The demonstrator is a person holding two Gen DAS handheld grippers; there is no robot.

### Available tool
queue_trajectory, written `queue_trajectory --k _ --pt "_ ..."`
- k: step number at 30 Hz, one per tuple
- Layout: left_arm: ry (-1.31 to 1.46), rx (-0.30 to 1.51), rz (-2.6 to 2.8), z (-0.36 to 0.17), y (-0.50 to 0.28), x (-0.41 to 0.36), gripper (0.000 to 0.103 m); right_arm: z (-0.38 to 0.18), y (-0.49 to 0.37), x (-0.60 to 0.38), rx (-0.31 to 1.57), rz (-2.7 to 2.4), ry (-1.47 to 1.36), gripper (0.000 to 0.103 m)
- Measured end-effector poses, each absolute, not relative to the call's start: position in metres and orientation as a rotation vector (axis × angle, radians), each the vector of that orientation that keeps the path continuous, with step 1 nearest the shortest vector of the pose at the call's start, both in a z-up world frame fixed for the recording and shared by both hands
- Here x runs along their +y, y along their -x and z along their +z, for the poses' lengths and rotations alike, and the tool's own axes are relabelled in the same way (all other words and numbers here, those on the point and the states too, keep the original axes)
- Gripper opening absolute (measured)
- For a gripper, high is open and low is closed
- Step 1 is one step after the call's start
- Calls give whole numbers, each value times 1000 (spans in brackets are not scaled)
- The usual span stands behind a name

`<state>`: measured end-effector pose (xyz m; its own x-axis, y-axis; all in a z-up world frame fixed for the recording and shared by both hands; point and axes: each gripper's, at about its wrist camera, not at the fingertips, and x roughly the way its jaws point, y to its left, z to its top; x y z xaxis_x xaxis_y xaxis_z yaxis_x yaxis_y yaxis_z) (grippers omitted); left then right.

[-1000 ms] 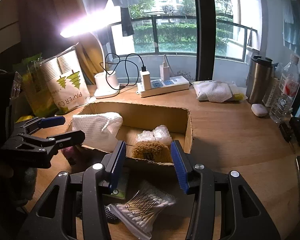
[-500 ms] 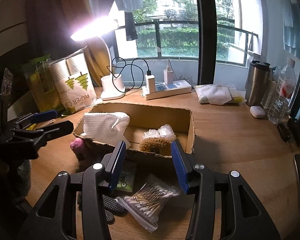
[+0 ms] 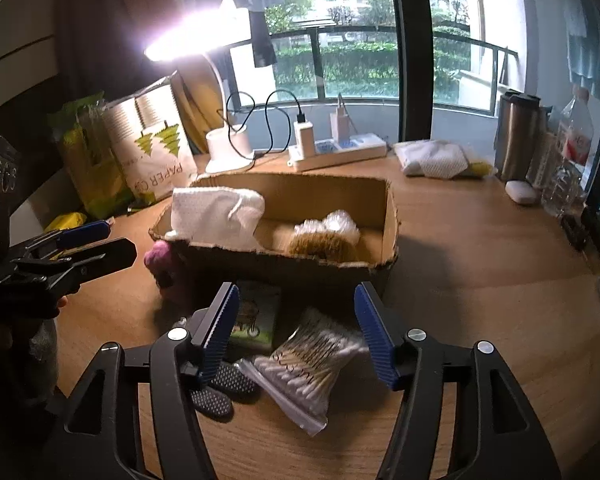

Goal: Organize soft objects
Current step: 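Grasp the black glove with the left gripper while the right grasps the cotton swab bag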

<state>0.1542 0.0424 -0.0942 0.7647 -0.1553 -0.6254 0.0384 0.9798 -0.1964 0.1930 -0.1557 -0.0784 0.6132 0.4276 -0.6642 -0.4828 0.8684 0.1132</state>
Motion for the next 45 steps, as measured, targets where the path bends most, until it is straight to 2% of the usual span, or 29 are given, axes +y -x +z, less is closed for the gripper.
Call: queue_trajectory --k 28,31,33,36,38,39,41,42,44,45 --pt "130 874 -110 -165 -168 15 101 -144 -211 -166 907 505 30 66" --pt "110 887 -112 -170 -172 13 101 -146 -216 -165 912 505 13 68" --pt "101 898 -116 -172 -174 11 97 -148 -219 -164 917 506 7 70" --pt "88 935 -121 -179 -177 6 84 -153 -223 -163 935 502 6 70" --pt "70 940 -116 -180 -177 3 72 -156 -225 -163 945 503 -1 71" --pt "62 943 -120 -181 -177 2 69 -157 -226 -164 947 508 -6 71" --pt "42 945 -128 -181 -176 -2 54 -157 -226 -164 947 514 -6 71" --pt "35 947 -131 -180 -176 -5 51 -158 -226 -164 947 517 -7 71" --pt "25 949 -141 -180 -175 -8 38 -158 -227 -165 951 524 -9 70" --pt "20 952 -142 -180 -175 -10 37 -158 -227 -165 952 529 -8 69"
